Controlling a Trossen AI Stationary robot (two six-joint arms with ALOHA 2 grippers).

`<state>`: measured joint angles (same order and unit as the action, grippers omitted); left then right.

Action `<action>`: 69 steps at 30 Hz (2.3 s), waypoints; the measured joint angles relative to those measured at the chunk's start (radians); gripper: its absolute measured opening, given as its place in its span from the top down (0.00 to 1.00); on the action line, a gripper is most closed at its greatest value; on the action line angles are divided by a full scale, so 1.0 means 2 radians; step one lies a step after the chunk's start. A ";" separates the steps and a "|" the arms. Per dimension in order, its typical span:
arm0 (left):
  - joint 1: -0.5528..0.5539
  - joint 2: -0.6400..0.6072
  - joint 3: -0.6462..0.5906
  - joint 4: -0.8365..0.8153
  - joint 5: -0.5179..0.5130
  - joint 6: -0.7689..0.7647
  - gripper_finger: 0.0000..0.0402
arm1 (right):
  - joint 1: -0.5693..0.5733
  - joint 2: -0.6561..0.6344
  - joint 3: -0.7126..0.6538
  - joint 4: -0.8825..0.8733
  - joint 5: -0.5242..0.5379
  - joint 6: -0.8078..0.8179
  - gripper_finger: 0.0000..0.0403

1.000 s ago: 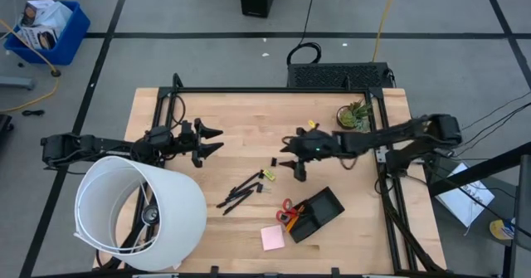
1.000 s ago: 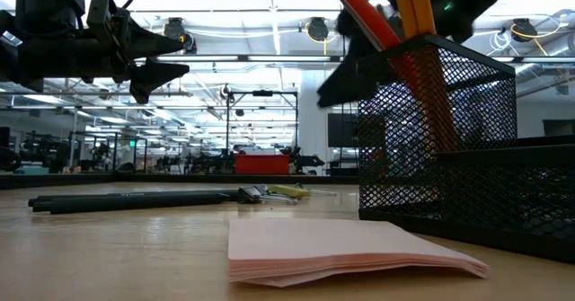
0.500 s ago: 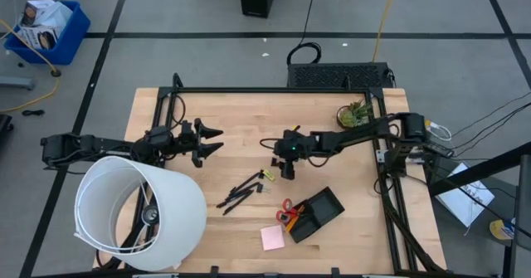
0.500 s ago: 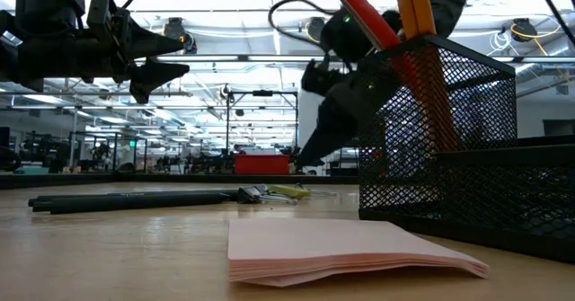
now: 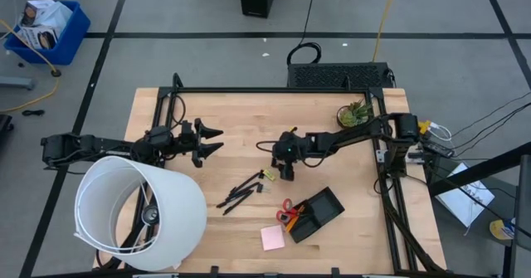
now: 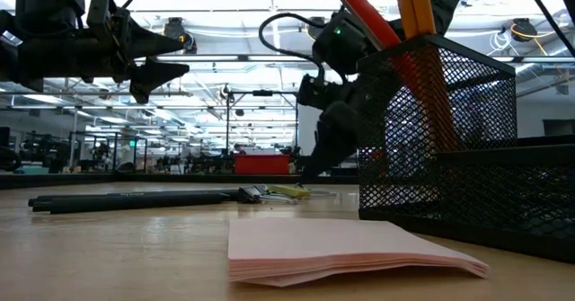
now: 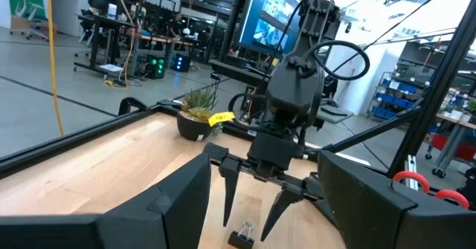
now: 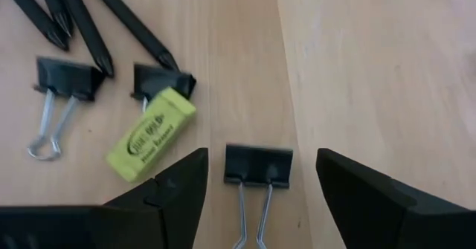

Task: Pick and place office supplies into organizer
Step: Put the black binder clip into the black desk organizer

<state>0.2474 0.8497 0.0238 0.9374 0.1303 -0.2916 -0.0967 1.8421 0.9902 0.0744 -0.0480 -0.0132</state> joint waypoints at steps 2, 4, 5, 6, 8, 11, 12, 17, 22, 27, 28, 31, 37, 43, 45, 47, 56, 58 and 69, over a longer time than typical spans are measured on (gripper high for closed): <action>0.000 0.000 0.000 0.000 0.000 0.000 0.37 | 0.000 0.001 0.000 -0.001 0.009 0.000 0.40; 0.000 0.000 0.000 0.000 0.000 0.000 0.37 | 0.000 0.000 0.000 0.000 0.012 -0.001 0.39; 0.000 0.000 0.000 0.000 0.000 0.000 0.37 | 0.000 0.000 0.000 0.001 0.012 0.000 0.39; 0.000 0.000 0.000 0.000 0.000 0.000 0.37 | 0.000 0.000 0.000 0.000 0.012 0.002 0.39; 0.000 0.000 0.000 0.000 0.000 0.000 0.37 | 0.002 0.001 0.000 -0.001 0.012 0.003 0.40; 0.000 0.000 0.000 0.000 0.000 0.000 0.37 | 0.005 0.000 0.000 0.001 0.012 0.002 0.40; 0.000 0.000 0.000 0.000 0.000 0.000 0.37 | 0.007 0.000 0.000 0.001 0.011 0.003 0.40; 0.000 0.000 0.000 0.000 0.000 0.000 0.37 | 0.007 0.027 -0.001 0.016 0.001 0.020 0.40; 0.000 0.000 0.000 0.000 0.000 0.000 0.37 | 0.007 0.045 0.001 0.025 0.002 0.026 0.41; 0.000 0.000 0.000 0.000 0.000 0.000 0.37 | 0.007 0.047 0.001 0.026 0.001 0.026 0.44; 0.000 0.000 0.000 0.000 0.000 0.000 0.37 | 0.007 0.047 0.001 0.023 0.002 0.027 0.45; 0.000 0.000 0.000 0.000 0.000 0.000 0.37 | 0.007 0.048 0.001 0.012 0.001 0.031 0.47; 0.000 0.000 0.000 0.000 0.000 0.000 0.37 | 0.007 0.049 0.000 -0.004 0.000 0.040 0.51; 0.000 0.000 0.000 0.000 0.000 0.000 0.37 | 0.009 0.049 0.000 0.008 0.001 0.037 0.54; 0.000 0.000 0.000 0.000 0.000 0.000 0.37 | 0.009 0.049 -0.001 0.028 0.002 0.038 0.56; 0.000 0.000 0.000 0.000 0.000 0.000 0.37 | 0.009 0.049 -0.001 0.046 0.001 0.038 0.58; 0.000 0.000 0.000 0.000 0.000 0.000 0.37 | 0.010 0.042 -0.002 0.072 -0.007 0.029 0.62; 0.000 0.000 0.000 0.000 0.000 0.000 0.37 | 0.011 0.038 -0.003 0.067 -0.013 0.028 0.61; 0.000 0.000 0.000 0.000 0.000 0.000 0.37 | 0.011 -0.023 -0.003 0.078 -0.005 0.026 0.63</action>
<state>0.2470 0.8497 0.0238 0.9379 0.1301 -0.2916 -0.0741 1.7967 0.9852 0.2299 -0.0585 0.0391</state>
